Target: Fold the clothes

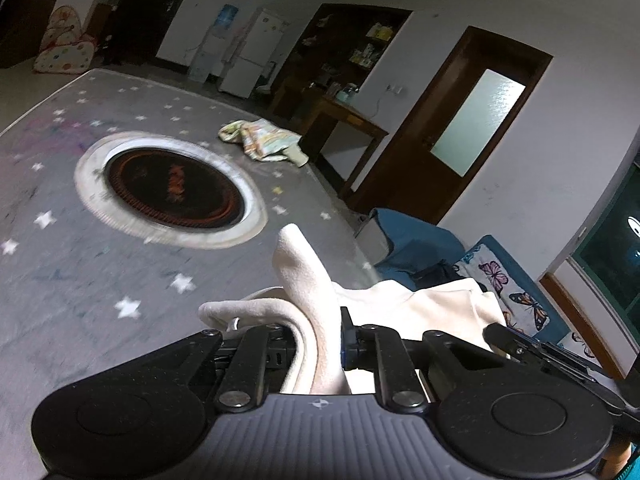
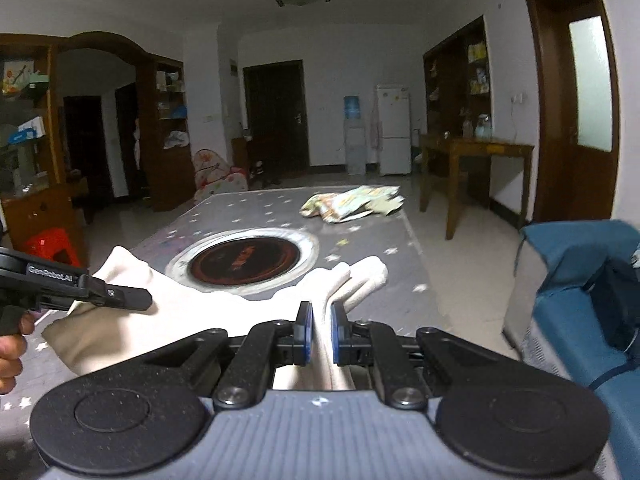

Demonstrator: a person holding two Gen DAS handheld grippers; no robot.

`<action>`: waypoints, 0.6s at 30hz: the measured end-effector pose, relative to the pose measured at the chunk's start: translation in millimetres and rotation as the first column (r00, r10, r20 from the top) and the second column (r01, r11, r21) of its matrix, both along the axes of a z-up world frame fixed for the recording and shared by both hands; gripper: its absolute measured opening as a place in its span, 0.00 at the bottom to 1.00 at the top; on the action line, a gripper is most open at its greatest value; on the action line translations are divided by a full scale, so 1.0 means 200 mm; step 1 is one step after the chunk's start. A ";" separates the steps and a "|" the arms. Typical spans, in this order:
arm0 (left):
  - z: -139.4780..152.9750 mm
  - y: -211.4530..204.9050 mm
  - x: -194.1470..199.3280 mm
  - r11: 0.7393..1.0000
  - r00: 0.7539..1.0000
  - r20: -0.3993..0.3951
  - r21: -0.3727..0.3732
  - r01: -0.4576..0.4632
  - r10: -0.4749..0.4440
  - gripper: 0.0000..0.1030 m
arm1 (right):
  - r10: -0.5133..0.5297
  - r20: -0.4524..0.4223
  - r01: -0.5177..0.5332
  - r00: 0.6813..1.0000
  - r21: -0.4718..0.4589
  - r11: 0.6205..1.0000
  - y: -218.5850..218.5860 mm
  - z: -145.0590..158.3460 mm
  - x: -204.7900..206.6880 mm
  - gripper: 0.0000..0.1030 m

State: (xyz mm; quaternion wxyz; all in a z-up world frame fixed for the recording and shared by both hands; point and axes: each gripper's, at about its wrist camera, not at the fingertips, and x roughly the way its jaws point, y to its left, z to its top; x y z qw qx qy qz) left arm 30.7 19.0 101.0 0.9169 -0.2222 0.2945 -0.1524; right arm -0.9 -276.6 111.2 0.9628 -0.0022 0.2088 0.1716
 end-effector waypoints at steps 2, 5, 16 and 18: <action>0.02 -0.03 0.04 1.000 1.000 0.007 -0.002 0.004 -0.004 0.15 | -0.014 0.012 0.014 1.000 -0.014 1.000 -0.02 0.02 0.04 0.08; 0.03 -0.07 0.10 1.000 1.000 0.015 -0.003 0.012 -0.012 0.15 | -0.034 0.030 0.035 0.999 -0.032 0.999 -0.05 0.04 0.09 0.08; -0.04 -0.25 0.29 0.999 0.999 -0.030 0.007 0.039 -0.039 0.15 | -0.103 0.028 0.105 0.994 -0.084 0.991 -0.15 0.00 0.26 0.08; -0.09 -0.27 0.32 0.999 0.997 -0.057 0.015 0.044 -0.043 0.15 | -0.114 0.005 0.114 0.993 -0.088 0.990 -0.18 -0.05 0.30 0.08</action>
